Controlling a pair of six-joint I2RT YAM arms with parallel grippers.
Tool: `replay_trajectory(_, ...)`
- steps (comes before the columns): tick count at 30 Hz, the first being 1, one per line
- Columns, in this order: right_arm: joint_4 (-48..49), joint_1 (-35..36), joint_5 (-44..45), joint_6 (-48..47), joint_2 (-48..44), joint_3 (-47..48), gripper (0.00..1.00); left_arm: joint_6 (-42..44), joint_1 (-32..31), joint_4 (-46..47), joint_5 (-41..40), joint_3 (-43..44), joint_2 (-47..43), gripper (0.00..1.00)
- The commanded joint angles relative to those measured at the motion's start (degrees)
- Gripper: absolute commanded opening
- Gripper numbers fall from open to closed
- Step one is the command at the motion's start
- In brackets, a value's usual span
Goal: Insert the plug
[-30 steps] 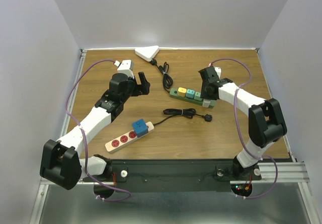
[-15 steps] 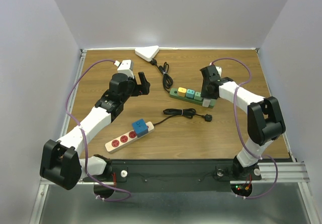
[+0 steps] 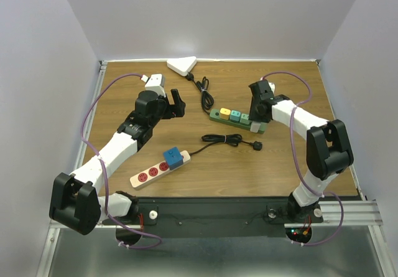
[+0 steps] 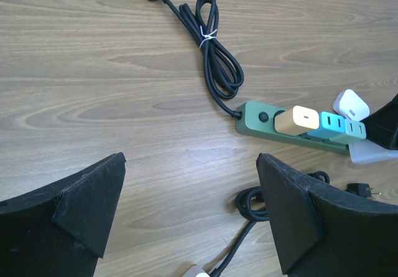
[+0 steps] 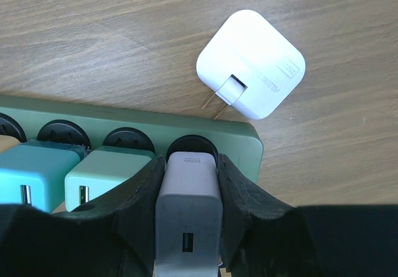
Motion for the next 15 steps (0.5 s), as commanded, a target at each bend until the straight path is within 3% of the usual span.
replay_trajectory(1,-6.64,-0.83,-0.60,-1.95,-0.80,0.85,0.25,0.18,0.45,0.56,-0.61,0.93,-1.91,0.99)
replay_trajectory(3,-7.25,-0.92,-0.51,-2.12,-2.30,1.55,0.34,0.18,0.45,0.56,-0.78,1.01,-2.00,0.99)
replay_trajectory(4,-7.35,-0.92,-0.68,-2.21,-2.91,2.25,0.45,0.18,0.45,0.47,-0.87,1.10,-1.91,0.99)
replay_trajectory(9,-7.87,-0.92,-1.30,-3.44,-5.99,4.37,0.74,0.35,0.45,0.38,-1.14,1.36,-1.38,0.99)
replay_trajectory(10,-7.96,-0.92,-1.39,-3.61,-6.86,4.89,0.84,0.44,0.45,0.29,-1.22,1.54,-1.21,0.99)
replay_trajectory(15,-8.05,-1.09,-0.95,-4.23,-9.15,5.60,0.89,0.62,0.45,-0.06,-1.58,1.54,-0.94,0.99)
